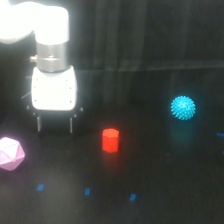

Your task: Pick up the red object from the table

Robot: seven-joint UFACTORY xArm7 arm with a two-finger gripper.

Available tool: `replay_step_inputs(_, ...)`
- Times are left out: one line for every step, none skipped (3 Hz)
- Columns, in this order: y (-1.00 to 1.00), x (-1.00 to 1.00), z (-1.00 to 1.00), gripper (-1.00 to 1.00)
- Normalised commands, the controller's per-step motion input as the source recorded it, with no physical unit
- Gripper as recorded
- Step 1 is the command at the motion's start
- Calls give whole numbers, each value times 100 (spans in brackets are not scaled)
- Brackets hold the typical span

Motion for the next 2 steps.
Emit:
replay_step_inputs(-26, -64, -21, 58)
replay_step_inputs(26, 40, -98, 100)
